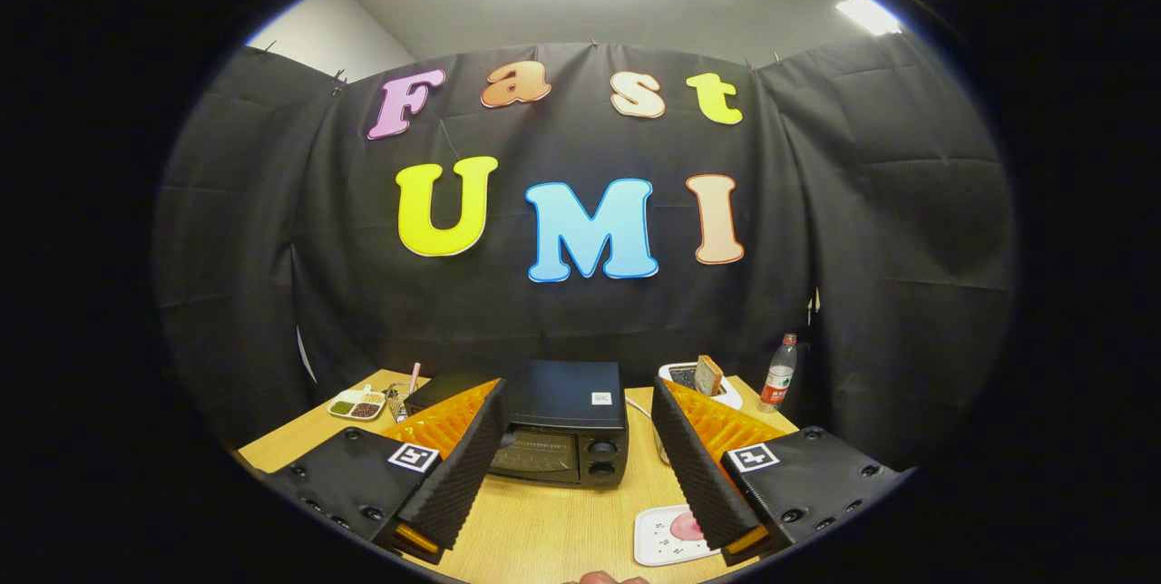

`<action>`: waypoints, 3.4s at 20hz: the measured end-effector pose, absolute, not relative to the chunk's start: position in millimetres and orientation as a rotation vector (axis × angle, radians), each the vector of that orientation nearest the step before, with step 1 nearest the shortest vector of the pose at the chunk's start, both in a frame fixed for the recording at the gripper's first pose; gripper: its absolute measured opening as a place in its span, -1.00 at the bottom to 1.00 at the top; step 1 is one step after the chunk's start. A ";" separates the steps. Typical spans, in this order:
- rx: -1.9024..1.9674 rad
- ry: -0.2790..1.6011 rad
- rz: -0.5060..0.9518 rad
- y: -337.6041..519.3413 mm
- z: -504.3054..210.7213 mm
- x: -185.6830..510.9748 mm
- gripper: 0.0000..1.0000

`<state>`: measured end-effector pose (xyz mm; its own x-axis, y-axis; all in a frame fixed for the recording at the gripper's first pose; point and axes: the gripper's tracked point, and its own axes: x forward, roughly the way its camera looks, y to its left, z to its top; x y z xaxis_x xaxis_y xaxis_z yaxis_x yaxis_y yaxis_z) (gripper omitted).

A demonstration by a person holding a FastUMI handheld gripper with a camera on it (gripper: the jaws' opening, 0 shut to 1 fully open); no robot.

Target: Open the toaster oven, put the food inside, and close the toaster oven door.

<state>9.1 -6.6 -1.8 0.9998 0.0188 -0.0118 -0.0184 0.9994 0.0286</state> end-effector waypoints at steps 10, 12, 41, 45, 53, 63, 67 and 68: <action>0.041 0.074 0.041 20.4 -12.5 51.9 0.98; 0.045 0.092 0.055 31.2 -15.5 63.2 0.99; 0.029 0.390 -0.005 130.5 -158.0 188.6 0.96; 0.026 0.416 0.002 133.4 -161.8 183.6 0.97; 0.030 0.539 0.057 136.6 -182.0 131.3 0.93; -0.006 0.824 0.127 139.2 -268.7 56.4 0.94; -0.032 0.916 0.128 120.6 -297.6 29.3 0.93; -0.027 0.933 0.130 117.7 -298.7 22.1 0.93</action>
<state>22.1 117.7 -298.7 0.5882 0.1000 -0.8025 -0.1230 0.9918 0.0334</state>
